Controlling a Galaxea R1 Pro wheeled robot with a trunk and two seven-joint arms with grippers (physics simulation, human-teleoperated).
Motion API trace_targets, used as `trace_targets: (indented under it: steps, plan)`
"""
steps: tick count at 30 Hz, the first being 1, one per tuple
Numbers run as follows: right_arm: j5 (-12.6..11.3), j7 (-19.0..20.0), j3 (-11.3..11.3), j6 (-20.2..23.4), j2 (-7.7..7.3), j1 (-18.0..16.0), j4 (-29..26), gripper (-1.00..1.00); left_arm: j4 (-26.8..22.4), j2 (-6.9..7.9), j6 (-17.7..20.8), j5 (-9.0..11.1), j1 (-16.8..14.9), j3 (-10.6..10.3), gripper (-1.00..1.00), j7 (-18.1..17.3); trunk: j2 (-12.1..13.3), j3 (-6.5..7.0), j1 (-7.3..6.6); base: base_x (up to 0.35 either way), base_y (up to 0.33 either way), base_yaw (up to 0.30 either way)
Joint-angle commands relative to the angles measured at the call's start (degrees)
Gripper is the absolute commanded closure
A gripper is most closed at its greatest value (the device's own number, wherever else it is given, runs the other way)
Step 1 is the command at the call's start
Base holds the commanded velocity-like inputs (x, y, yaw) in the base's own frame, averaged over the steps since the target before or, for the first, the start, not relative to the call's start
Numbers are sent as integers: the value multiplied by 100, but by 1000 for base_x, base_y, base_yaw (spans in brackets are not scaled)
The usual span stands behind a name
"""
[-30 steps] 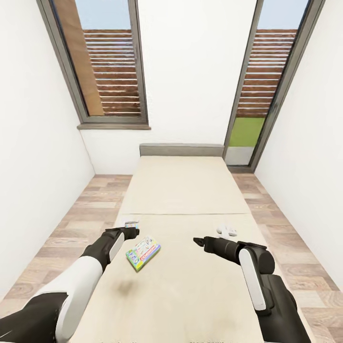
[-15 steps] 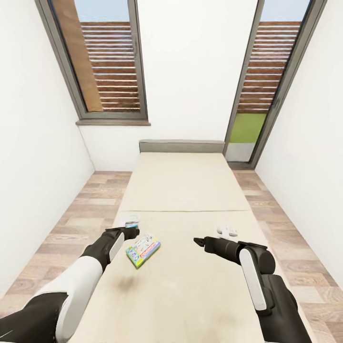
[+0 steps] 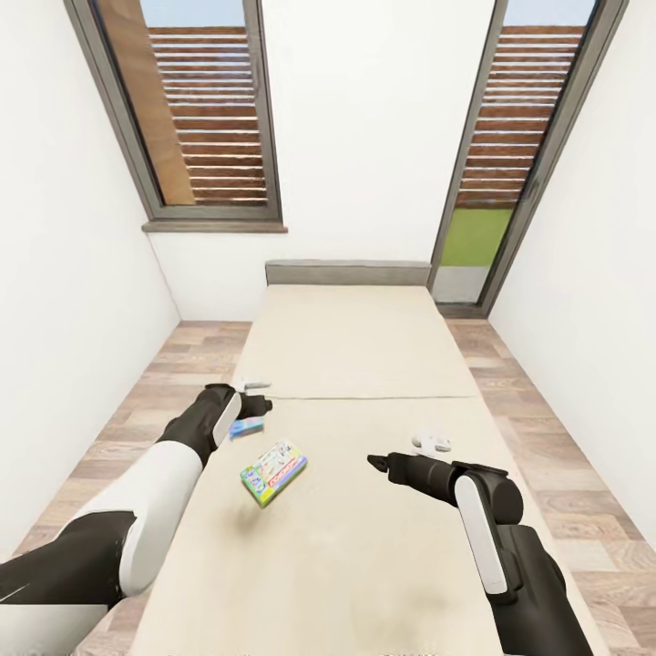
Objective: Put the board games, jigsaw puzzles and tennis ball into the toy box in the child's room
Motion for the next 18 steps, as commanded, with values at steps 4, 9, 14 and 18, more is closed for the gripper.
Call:
trace_targets:
  steps: [4,9,14,18]
  plan:
    - [47,59,-5,15,5,-5,-10,-100,-13,-12,51,21,-98,41,-100,29,-8,-46,1,0,0,0]
    - [54,53,-10,23,4,-5,-24,-100,-26,-29,52,25,-142,49,-100,31,-8,-92,1,0,0,0]
    - [74,18,-62,-12,-21,-5,15,-100,-45,-40,39,23,-196,48,-100,32,-8,-139,1,0,0,0]
    - [63,16,-80,-19,-40,-6,26,-100,-48,-41,1,20,-258,47,-100,28,-8,-176,1,0,0,0]
